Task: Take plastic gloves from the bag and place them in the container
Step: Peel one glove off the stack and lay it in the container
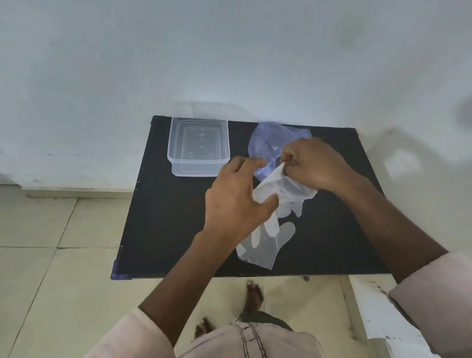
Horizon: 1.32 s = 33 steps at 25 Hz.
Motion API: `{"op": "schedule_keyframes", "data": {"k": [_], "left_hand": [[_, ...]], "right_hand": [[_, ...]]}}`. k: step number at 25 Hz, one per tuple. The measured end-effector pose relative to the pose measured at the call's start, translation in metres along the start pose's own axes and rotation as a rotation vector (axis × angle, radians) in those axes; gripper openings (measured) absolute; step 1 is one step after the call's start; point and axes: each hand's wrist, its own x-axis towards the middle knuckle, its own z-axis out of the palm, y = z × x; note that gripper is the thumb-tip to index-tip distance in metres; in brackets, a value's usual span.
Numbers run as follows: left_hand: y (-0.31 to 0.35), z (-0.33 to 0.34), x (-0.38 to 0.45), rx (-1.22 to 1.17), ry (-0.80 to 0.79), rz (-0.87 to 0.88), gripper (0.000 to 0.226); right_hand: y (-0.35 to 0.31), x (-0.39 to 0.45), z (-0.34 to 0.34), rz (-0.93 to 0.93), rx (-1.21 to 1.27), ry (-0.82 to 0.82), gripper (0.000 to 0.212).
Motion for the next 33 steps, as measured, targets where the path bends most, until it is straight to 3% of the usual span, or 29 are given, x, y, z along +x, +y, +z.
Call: {"op": "schedule_keyframes", "data": {"k": [4, 7, 10, 14, 16, 20, 23, 29, 33], "left_hand": [[-0.001, -0.009, 0.009, -0.057, -0.067, -0.039, 0.045], [-0.008, -0.005, 0.014, -0.434, -0.13, -0.203, 0.02], [-0.013, -0.005, 0.019, -0.712, -0.165, -0.371, 0.015], [-0.023, -0.015, 0.028, -0.765, -0.205, -0.39, 0.017], [-0.03, -0.021, 0.031, -0.79, -0.222, -0.416, 0.018], [-0.041, -0.031, 0.036, -0.776, -0.262, -0.422, 0.014], [-0.049, -0.038, 0.038, -0.696, -0.277, -0.425, 0.012], [-0.056, -0.043, 0.041, -0.676, -0.293, -0.449, 0.013], [-0.052, -0.038, 0.047, -0.83, -0.302, -0.472, 0.021]], "right_hand": [[-0.012, 0.007, -0.005, 0.124, 0.008, -0.098, 0.019], [-0.014, 0.007, -0.007, 0.126, 0.041, -0.109, 0.018], [-0.013, -0.006, -0.009, 0.04, 0.125, -0.089, 0.011], [0.003, -0.034, -0.003, 0.077, 0.418, -0.124, 0.05], [0.008, -0.04, 0.016, 0.078, 0.471, -0.047, 0.057], [-0.004, -0.042, 0.053, 0.119, 0.814, 0.26, 0.017], [-0.009, -0.038, 0.06, 0.125, 1.009, 0.39, 0.013], [-0.016, -0.029, 0.061, 0.114, 1.316, 0.354, 0.013], [-0.009, -0.017, 0.06, 0.08, 1.327, 0.298, 0.013]]}}
